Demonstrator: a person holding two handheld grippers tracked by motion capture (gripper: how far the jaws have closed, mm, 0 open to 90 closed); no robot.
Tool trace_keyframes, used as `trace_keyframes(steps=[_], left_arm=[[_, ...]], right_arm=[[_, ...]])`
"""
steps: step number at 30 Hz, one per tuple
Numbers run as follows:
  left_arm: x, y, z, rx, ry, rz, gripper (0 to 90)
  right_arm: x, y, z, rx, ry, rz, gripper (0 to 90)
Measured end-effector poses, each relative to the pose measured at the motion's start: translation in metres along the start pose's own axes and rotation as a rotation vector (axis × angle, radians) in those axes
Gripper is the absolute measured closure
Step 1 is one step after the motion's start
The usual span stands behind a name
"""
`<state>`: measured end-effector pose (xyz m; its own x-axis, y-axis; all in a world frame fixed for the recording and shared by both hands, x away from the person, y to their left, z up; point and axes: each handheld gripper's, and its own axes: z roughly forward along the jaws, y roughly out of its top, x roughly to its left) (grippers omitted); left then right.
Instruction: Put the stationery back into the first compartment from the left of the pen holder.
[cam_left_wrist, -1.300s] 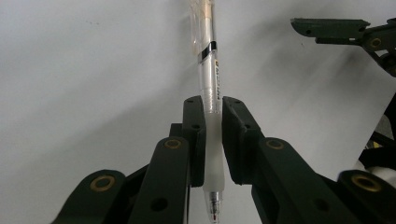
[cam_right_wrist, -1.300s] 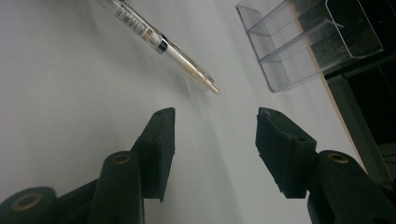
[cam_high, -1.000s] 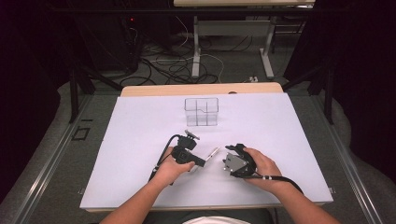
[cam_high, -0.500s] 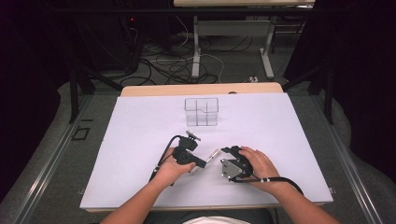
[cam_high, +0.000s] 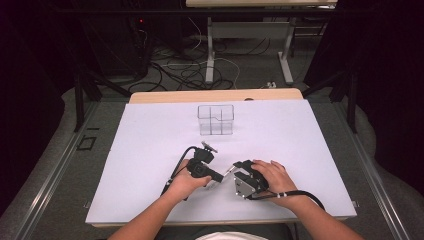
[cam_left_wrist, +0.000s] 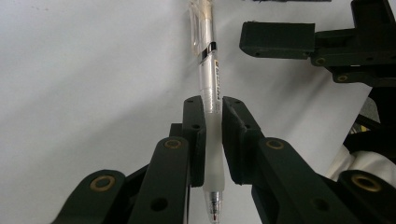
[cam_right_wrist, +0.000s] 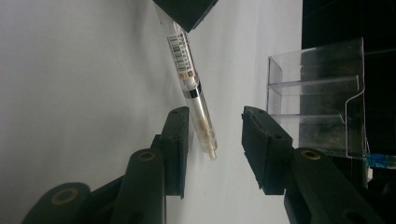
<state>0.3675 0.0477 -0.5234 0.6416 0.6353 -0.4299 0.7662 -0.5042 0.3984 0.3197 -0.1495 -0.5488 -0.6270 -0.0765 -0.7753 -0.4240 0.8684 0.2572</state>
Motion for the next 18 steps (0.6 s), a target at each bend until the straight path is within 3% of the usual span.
trace_keyframes(steps=[10,15,18], left_arm=[[-0.004,0.0,0.003,0.014,-0.019,0.012,80.2],[-0.005,-0.001,0.004,0.018,-0.031,0.016,80.2],[-0.005,0.0,0.004,0.022,-0.04,0.022,80.2]], right_arm=[[0.006,0.007,0.002,-0.009,0.018,-0.108,64.6],[0.007,0.009,0.003,-0.006,0.036,-0.17,70.7],[0.007,0.011,0.003,0.004,0.07,-0.198,71.7]])
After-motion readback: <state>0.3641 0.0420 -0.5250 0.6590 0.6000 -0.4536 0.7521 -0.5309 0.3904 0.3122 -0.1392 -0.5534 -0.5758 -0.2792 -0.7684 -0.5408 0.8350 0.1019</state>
